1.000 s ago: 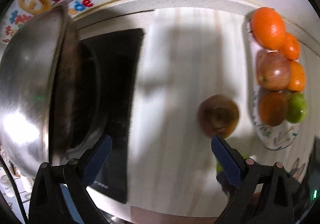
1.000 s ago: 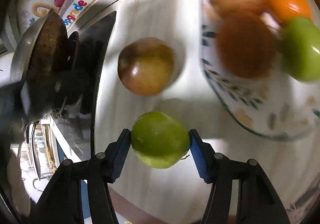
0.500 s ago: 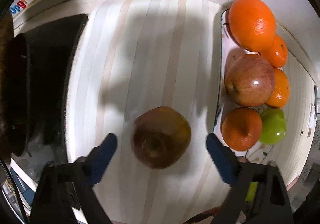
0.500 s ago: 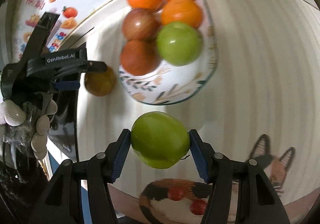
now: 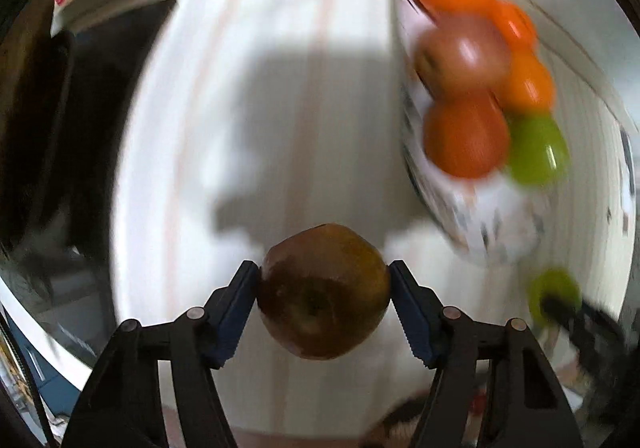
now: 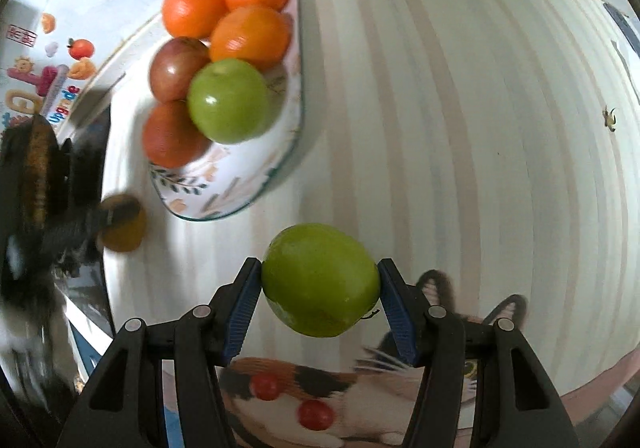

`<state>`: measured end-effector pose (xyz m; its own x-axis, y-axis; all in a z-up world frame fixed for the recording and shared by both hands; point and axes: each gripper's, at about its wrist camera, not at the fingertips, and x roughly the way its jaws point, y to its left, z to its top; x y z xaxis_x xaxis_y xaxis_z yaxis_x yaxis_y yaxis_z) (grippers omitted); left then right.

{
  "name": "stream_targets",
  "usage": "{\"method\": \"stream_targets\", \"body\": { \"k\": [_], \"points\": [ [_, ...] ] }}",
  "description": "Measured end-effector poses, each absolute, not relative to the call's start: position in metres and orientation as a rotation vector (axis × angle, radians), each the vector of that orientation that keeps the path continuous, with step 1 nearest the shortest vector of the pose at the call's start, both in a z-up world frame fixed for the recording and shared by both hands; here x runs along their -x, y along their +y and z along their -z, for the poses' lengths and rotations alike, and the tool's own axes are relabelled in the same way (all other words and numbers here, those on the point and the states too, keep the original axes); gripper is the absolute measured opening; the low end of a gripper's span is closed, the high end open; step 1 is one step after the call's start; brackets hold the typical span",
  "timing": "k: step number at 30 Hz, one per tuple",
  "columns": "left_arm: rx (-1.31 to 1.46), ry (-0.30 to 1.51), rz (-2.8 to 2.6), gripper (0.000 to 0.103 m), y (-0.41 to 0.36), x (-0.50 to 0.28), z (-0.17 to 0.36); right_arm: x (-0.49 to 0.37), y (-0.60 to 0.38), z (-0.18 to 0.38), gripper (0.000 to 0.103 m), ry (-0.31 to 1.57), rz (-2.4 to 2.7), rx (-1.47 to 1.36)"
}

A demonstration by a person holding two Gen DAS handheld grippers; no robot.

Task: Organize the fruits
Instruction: 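Carry the apple and lime over the floral plate while the left tool releases the apple onto it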

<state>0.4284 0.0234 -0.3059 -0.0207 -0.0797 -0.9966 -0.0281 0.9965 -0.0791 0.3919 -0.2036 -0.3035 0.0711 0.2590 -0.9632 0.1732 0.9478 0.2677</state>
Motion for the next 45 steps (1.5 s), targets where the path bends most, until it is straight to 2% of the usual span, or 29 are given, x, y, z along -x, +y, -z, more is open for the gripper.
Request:
{"method": "stream_targets", "body": {
  "k": [6,17,21,25,35,39,45],
  "points": [
    [0.025,1.563,0.043,0.065,-0.008,-0.408,0.311,-0.392,-0.200,0.315,0.062,1.533,-0.088,-0.301],
    [0.038,1.560,0.044,0.065,-0.013,-0.410,0.315,-0.380,-0.213,0.315,0.062,1.540,-0.076,-0.384],
    [0.042,1.551,0.046,0.064,0.000,-0.408,0.307,-0.376,-0.216,0.312,0.062,1.522,-0.077,-0.365],
    [0.065,1.534,0.074,0.064,0.012,-0.408,0.276,-0.380,-0.218,0.304,0.062,1.501,-0.083,-0.397],
    [0.187,1.429,0.158,0.065,0.009,-0.507,0.200,-0.452,-0.241,0.251,0.062,1.366,-0.134,-0.576],
    [0.209,1.418,0.161,0.065,0.000,-0.556,0.196,-0.492,-0.245,0.241,0.062,1.331,-0.125,-0.586],
    [0.241,1.473,0.223,0.065,-0.026,-0.611,0.211,-0.536,-0.246,0.256,0.062,1.344,-0.088,-0.599]
  ]
}}
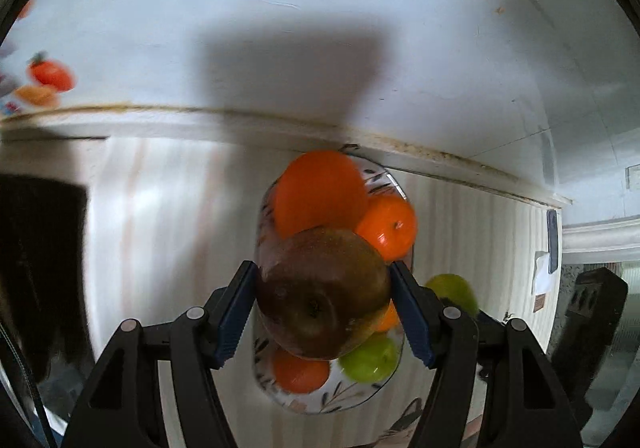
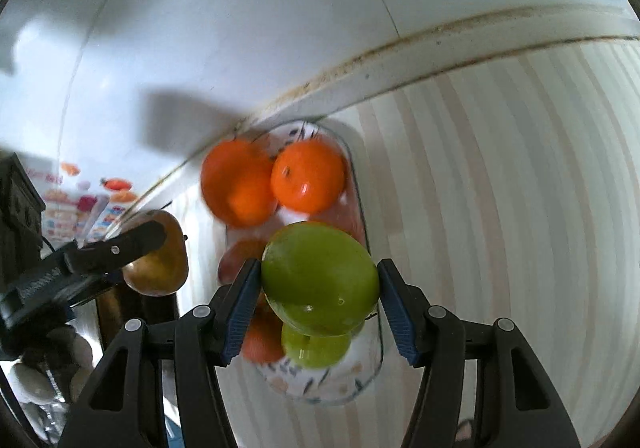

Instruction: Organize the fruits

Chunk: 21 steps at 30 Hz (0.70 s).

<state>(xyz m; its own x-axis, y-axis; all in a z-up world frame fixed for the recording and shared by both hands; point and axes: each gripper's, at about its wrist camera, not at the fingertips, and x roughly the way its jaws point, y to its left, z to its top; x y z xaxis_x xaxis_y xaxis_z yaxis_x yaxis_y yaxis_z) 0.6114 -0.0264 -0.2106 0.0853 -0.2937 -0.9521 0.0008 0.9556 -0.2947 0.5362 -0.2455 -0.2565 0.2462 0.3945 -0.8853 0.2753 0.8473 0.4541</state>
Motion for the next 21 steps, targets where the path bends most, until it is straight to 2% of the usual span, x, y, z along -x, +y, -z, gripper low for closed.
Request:
{"method": "stream_targets", "body": {
  "k": [5,12,21],
  "points": [
    [0.188,1.527,0.254,0.065,-0.051,-0.618,0.237,-0.541,-0.249,0.273,0.062,1.378,-0.066,-0.613],
    [0.138,1.509,0.297,0.065,-0.062,-0.606,0.237,-0.510,-0.242,0.279,0.062,1.434,-0.119,-0.611],
    [0.058,1.508,0.306,0.066,-0.075,-0.603,0.246,-0.503,-0.218,0.291,0.059,1.418,-0.110,-0.528]
  ]
}}
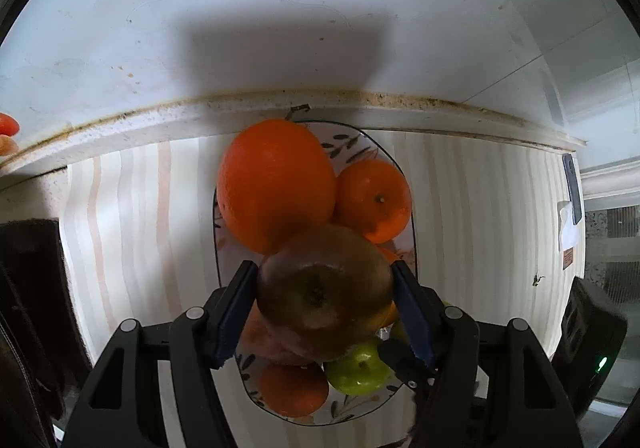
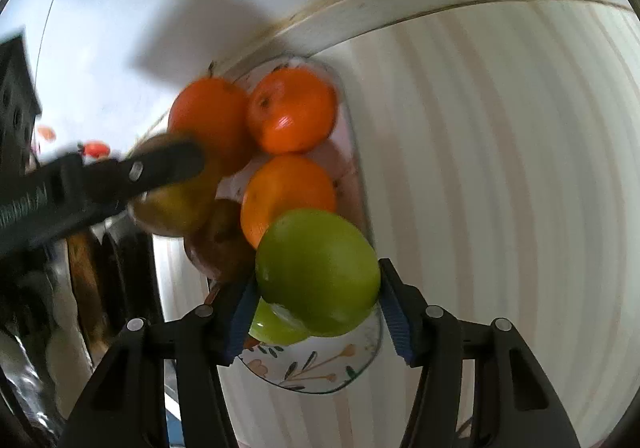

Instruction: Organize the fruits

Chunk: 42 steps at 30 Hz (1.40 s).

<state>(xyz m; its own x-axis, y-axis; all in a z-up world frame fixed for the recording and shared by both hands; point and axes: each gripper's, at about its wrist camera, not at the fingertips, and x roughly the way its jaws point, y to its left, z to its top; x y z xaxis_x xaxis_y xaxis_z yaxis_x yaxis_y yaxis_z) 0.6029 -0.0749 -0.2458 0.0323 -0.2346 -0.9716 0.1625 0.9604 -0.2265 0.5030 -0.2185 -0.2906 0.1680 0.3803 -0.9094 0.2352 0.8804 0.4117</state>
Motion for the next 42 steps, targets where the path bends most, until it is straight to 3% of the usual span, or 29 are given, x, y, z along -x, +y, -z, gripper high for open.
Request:
{"method": "stream_targets", "body": {
  "k": [6,10,20,24,25,27,29,31,33,36,38,39,42],
  "points": [
    [0.033,1.533,0.292,0.066,-0.078,-0.601,0.245,-0.497,-0.233,0.297,0.062,1.416,-0.089,-0.583],
    [0.050,1.550,0.290,0.066,-0.080,-0.599,0.249,-0.496,-0.240,0.293,0.075,1.390,-0.100,-0.598],
    [0.018,1.521,0.281,0.070,-0.080,-0.589,0.238,-0.504,-0.252,0.290,0.076,1.395,-0.089,-0.571],
    [0.024,1.454,0.248,0.070,-0.074,-0.585,0.219,-0.498,-0.286,0.245,0.077,1.224,-0.005,-0.510],
    [0.009,1.425,0.233,0.071,-0.074,-0.584,0.214,-0.502,-0.296,0.241,0.082,1.209,0.052,-0.465],
    [-0.023,1.383,0.202,0.085,-0.075,-0.583,0.209,-0.519,-0.323,0.255,0.085,1.236,0.162,-0.415],
    [-0.020,1.370,0.176,0.087,-0.076,-0.583,0.208,-0.534,-0.344,0.277,0.085,1.281,0.235,-0.403],
    [0.010,1.373,0.167,0.087,-0.077,-0.583,0.207,-0.548,-0.366,0.299,0.079,1.300,0.286,-0.429],
    [0.030,1.363,0.161,0.087,-0.078,-0.585,0.205,-0.553,-0.381,0.311,0.052,1.299,0.282,-0.487],
    [0.036,1.350,0.148,0.087,-0.084,-0.586,0.203,-0.551,-0.405,0.306,0.050,1.221,0.290,-0.570],
    [0.048,1.345,0.149,0.087,-0.090,-0.586,0.202,-0.544,-0.419,0.293,0.061,1.140,0.323,-0.577],
    [0.062,1.338,0.151,0.087,-0.094,-0.586,0.201,-0.542,-0.424,0.291,0.071,1.116,0.334,-0.584],
    [0.059,1.320,0.166,0.087,-0.112,-0.586,0.199,-0.535,-0.452,0.289,0.074,1.062,0.416,-0.596]
  ]
}}
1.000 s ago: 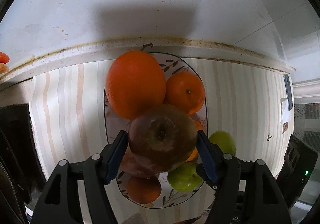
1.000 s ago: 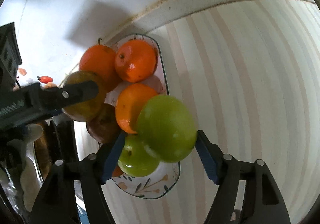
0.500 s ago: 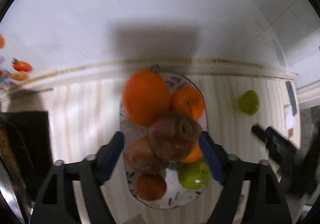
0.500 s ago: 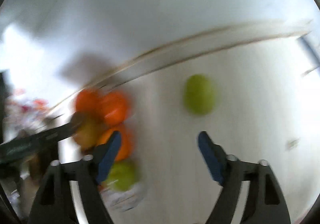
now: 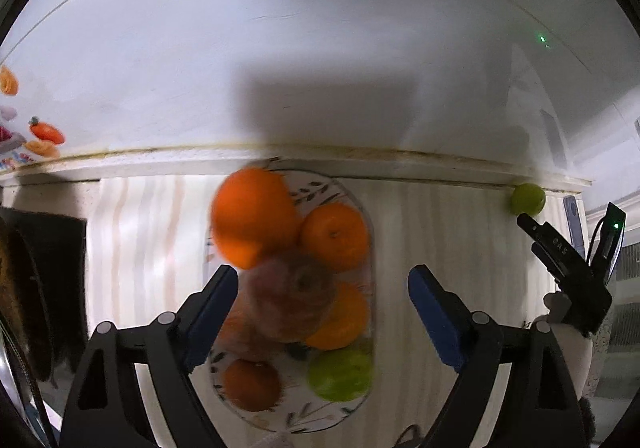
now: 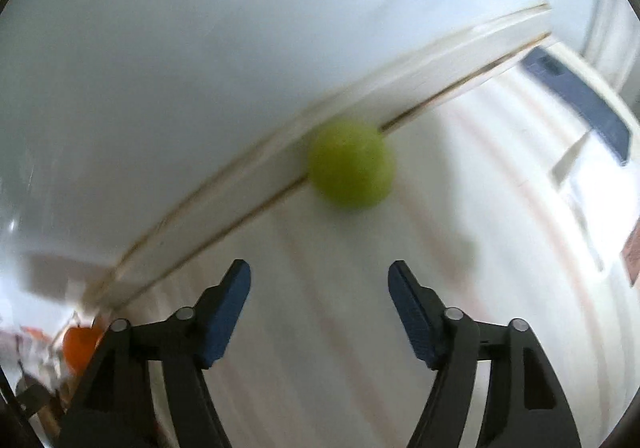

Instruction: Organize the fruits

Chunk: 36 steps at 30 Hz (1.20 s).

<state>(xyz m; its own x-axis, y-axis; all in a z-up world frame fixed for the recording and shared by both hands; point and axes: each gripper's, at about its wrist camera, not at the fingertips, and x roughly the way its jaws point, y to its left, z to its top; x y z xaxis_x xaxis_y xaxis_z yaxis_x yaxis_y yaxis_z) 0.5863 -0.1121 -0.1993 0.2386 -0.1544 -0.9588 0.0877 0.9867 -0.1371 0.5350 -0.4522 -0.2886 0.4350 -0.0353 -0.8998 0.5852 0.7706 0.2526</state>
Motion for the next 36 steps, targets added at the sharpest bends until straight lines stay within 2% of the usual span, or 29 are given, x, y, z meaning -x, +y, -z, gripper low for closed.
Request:
{"method": "stream_targets", "body": {
  "k": [6,10,15,17,18,21,25,30,31,32,36],
  "points": [
    [0.040,1.273,0.235,0.087,-0.160,-0.587,0.198,-0.517,-0.518,0.281,0.074,0.944,0.539,-0.723],
    [0.000,1.263,0.292,0.087,-0.198,-0.591,0.206,-0.536,-0.539,0.294,0.074,0.976,0.433,-0.800],
    [-0.044,1.281,0.310,0.087,-0.224,-0.602,0.220,-0.575,-0.544,0.314,0.074,1.061,0.413,-0.719],
    [-0.056,1.278,0.309,0.087,-0.225,-0.606,0.222,-0.583,-0.542,0.320,0.071,1.079,0.444,-0.672],
    [-0.059,1.278,0.306,0.087,-0.225,-0.607,0.223,-0.584,-0.543,0.323,0.061,1.086,0.471,-0.652],
    [-0.056,1.278,0.299,0.087,-0.224,-0.609,0.225,-0.578,-0.539,0.324,0.059,1.073,0.461,-0.654],
    [-0.045,1.265,0.286,0.087,-0.218,-0.603,0.218,-0.567,-0.513,0.312,0.058,1.073,0.416,-0.556],
    [-0.021,1.239,0.237,0.088,-0.172,-0.583,0.200,-0.510,-0.429,0.274,0.058,1.045,0.224,-0.468],
    [-0.019,1.239,0.227,0.090,-0.160,-0.577,0.197,-0.502,-0.412,0.270,0.058,1.043,0.186,-0.463],
    [-0.018,1.235,0.205,0.100,-0.145,-0.570,0.194,-0.493,-0.388,0.264,0.058,1.043,0.132,-0.457],
    [0.002,1.229,0.124,0.102,-0.088,-0.540,0.189,-0.466,-0.312,0.257,0.058,1.063,-0.047,-0.481]
  ]
}}
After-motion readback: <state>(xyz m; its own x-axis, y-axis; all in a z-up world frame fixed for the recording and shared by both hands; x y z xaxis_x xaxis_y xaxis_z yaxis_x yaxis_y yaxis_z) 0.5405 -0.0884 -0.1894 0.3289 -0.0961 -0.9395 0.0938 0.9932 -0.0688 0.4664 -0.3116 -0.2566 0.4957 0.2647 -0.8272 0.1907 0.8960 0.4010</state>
